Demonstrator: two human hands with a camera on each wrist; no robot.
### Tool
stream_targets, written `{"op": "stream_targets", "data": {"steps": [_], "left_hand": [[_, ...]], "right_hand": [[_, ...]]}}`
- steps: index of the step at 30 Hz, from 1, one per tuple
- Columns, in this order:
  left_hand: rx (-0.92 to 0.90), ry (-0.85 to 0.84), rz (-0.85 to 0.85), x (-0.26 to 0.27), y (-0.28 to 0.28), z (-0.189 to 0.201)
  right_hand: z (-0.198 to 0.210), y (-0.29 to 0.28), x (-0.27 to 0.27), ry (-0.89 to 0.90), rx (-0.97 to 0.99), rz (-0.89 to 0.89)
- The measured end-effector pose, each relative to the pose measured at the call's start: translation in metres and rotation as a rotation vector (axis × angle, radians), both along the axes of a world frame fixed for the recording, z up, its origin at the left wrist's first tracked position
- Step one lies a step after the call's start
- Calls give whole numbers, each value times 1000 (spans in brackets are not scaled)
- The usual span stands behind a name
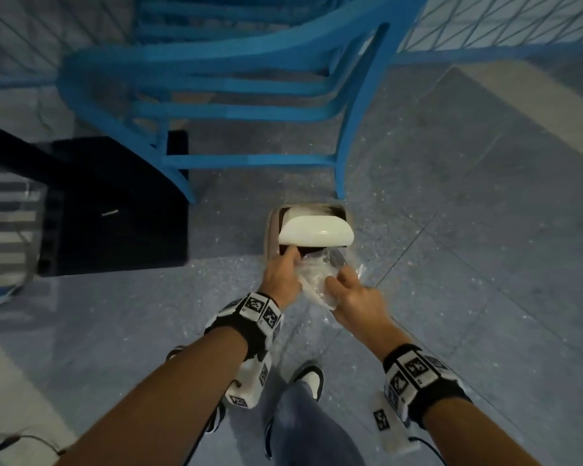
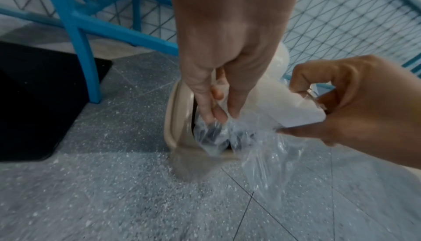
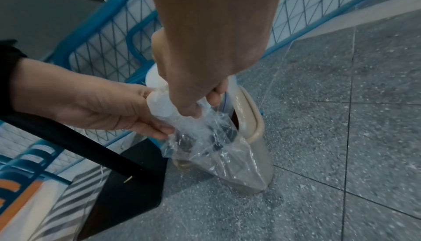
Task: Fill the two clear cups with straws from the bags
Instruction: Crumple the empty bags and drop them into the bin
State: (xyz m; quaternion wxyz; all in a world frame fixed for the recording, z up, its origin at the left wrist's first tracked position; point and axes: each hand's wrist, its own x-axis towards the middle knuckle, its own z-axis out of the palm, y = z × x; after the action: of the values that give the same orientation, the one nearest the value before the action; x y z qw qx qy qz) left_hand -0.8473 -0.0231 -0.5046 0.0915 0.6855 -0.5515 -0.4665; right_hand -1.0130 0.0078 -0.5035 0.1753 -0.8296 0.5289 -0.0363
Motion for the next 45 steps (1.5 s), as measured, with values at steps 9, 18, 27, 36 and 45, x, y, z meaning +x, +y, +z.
{"op": "stream_targets", "data": {"steps": [9,18,27,36,45], "left_hand": [[-36,224,128,-6,11,-50],[68,19,-69,-3,-19,-53],[68,41,-143,-3,-27,-64],[64,-90,-196,-1,-28,-57],[41,-30,-254,2,-20,-66]], "right_hand": [[-47,-22,20,-58,326,-161],[-75,-62,39,-461,441,-421],[-85,-70,36,-255,692,-356],[-58,-68,46,-5,655,-237],[-70,-59,50,-389,559,-818]]}}
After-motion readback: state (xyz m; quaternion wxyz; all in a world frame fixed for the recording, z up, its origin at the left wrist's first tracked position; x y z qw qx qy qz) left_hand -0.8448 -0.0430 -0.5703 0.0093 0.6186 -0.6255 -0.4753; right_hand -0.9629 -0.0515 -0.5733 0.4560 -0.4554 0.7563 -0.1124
